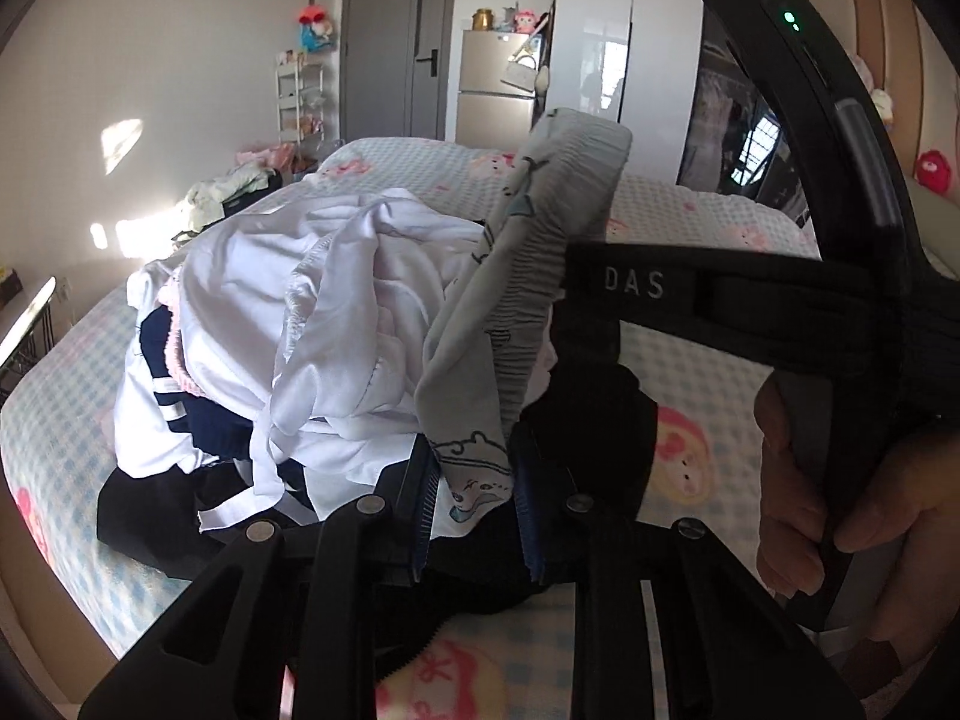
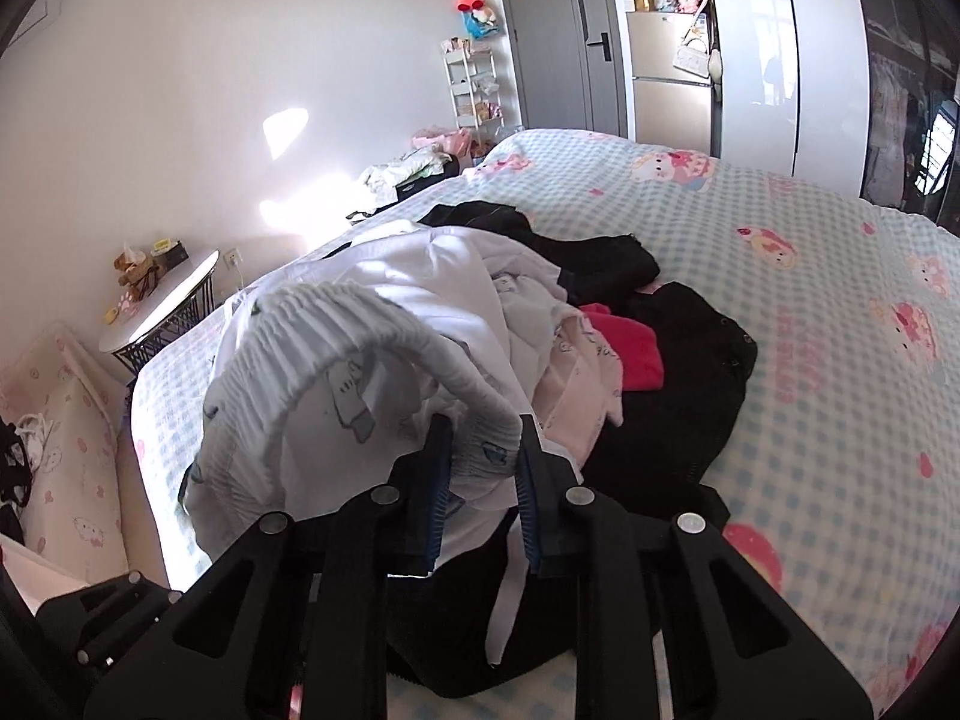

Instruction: Fold clothes

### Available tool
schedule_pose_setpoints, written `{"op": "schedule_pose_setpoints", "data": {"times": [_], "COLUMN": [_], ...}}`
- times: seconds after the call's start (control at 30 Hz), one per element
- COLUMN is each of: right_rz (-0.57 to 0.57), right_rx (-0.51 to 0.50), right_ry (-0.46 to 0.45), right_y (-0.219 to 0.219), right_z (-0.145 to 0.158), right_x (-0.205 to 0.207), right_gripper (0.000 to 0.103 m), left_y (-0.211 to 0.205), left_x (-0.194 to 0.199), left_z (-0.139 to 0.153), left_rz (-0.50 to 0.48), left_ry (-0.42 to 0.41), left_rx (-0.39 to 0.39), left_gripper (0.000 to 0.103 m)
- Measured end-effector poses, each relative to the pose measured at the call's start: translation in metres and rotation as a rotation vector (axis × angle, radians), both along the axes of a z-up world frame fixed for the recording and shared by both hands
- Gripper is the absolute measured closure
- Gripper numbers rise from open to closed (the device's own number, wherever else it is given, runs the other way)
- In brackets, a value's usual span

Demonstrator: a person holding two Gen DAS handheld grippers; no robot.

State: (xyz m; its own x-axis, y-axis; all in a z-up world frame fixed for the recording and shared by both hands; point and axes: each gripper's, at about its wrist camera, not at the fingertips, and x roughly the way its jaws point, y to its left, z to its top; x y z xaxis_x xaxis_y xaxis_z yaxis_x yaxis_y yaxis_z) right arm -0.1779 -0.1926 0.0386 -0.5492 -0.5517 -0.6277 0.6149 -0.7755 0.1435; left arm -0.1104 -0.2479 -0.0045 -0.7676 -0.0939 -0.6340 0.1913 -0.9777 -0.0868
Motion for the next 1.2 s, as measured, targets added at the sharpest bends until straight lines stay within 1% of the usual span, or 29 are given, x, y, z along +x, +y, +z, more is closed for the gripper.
{"op": "schedule_pose_setpoints", "data": {"times": [0.1, 0.17, 0.23, 0.33, 0.37, 0.5, 0.57, 0.6, 0.63, 0.67, 0.77, 0.83, 0.87, 0.9, 0.93, 0.97, 1.0, 1.03, 1.07, 1.13, 1.17, 1.2], "right_rz": [-0.029, -0.043, -0.048, -0.056, -0.057, -0.034, -0.011, 0.005, 0.017, 0.026, 0.026, 0.015, 0.005, -0.01, -0.029, -0.047, -0.063, -0.079, -0.085, -0.07, -0.052, -0.034], "right_rx": [-0.008, -0.01, -0.005, 0.027, 0.037, 0.037, 0.009, -0.005, -0.009, 0.002, 0.091, 0.136, 0.154, 0.173, 0.192, 0.203, 0.209, 0.214, 0.215, 0.206, 0.197, 0.188], "right_ry": [0.013, 0.013, -0.005, -0.04, -0.06, -0.166, -0.232, -0.266, -0.288, -0.296, -0.297, -0.292, -0.287, -0.282, -0.277, -0.277, -0.28, -0.282, -0.295, -0.343, -0.373, -0.402], "right_y": [0.023, 0.038, 0.053, 0.075, 0.084, 0.106, 0.107, 0.104, 0.098, 0.092, 0.072, 0.066, 0.064, 0.063, 0.063, 0.063, 0.063, 0.063, 0.061, 0.055, 0.053, 0.05], "right_z": [0.006, 0.009, 0.006, -0.005, -0.012, -0.038, -0.049, -0.054, -0.059, -0.064, -0.085, -0.099, -0.105, -0.11, -0.115, -0.12, -0.126, -0.131, -0.137, -0.149, -0.155, -0.161], "right_x": [0.003, 0.004, 0.008, 0.015, 0.018, 0.028, 0.028, 0.028, 0.027, 0.028, 0.03, 0.028, 0.027, 0.025, 0.021, 0.017, 0.011, 0.006, 0.0, -0.011, -0.014, -0.018], "right_gripper": [0.084, 0.084, 0.083, 0.082, 0.081, 0.081, 0.075, 0.067, 0.062, 0.061, 0.056, 0.048, 0.046, 0.044, 0.041, 0.038, 0.028, 0.021, 0.019, 0.018, 0.021, 0.037], "left_y": [0.027, 0.037, 0.047, 0.056, 0.057, 0.047, 0.048, 0.048, 0.047, 0.045, 0.045, 0.031, 0.023, 0.015, 0.007, -0.002, -0.009, -0.013, -0.016, -0.014, -0.012, -0.01], "left_x": [-0.001, 0.019, 0.019, 0.02, 0.02, 0.028, 0.03, 0.031, 0.03, 0.028, 0.028, 0.03, 0.031, 0.033, 0.032, 0.031, 0.03, 0.029, 0.028, 0.027, 0.026, 0.026], "left_z": [0.0, -0.002, -0.005, -0.015, -0.02, -0.042, -0.049, -0.052, -0.055, -0.056, -0.064, -0.069, -0.071, -0.073, -0.074, -0.075, -0.077, -0.079, -0.081, -0.085, -0.087, -0.089], "left_rz": [-0.04, -0.064, -0.08, -0.065, -0.058, -0.039, -0.029, -0.024, -0.019, -0.014, 0.018, 0.051, 0.071, 0.09, 0.102, 0.111, 0.118, 0.118, 0.117, 0.106, 0.106, 0.108], "left_ry": [-0.011, -0.01, -0.014, -0.036, -0.048, -0.09, -0.101, -0.107, -0.113, -0.121, -0.139, -0.15, -0.153, -0.156, -0.156, -0.153, -0.153, -0.154, -0.156, -0.171, -0.179, -0.186], "left_rx": [0.004, 0.037, 0.05, -0.006, -0.011, 0.083, 0.085, 0.083, 0.08, 0.077, 0.055, 0.062, 0.069, 0.076, 0.1, 0.129, 0.159, 0.178, 0.194, 0.184, 0.172, 0.169], "left_gripper": [0.079, 0.079, 0.079, 0.079, 0.079, 0.079, 0.079, 0.079, 0.079, 0.079, 0.078, 0.073, 0.065, 0.053, 0.05, 0.049, 0.049, 0.049, 0.049, 0.049, 0.049, 0.049]}}
